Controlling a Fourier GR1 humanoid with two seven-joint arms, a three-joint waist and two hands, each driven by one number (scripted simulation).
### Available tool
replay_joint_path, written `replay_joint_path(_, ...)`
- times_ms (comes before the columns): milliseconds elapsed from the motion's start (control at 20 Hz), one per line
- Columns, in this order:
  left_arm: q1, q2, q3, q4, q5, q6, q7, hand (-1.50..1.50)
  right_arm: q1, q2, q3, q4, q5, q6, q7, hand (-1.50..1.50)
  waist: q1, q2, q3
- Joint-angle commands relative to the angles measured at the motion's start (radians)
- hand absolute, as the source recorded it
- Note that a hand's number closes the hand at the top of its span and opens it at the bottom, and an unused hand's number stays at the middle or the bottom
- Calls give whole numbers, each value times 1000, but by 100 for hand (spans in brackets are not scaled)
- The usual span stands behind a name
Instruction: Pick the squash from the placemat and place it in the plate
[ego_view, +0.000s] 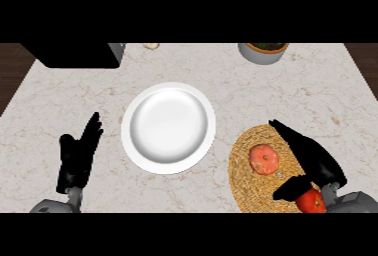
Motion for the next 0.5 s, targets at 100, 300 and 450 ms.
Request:
replay_joint_path(100,-28,-14,54,-38,-27,-46,77,0,24,76,-22,-1,79,48,-1,-150,-3,-1,0)
replay_joint_path(300,-6,-50,65,-49,-76,-54,77,0,38,122,-46,76,146,52,-68,-150,-2,0,0)
replay_joint_path(450,44,-63,96,-42,-71,-115,7,0,-19,151,-109,103,135,121,-73,-150,-1,0,0)
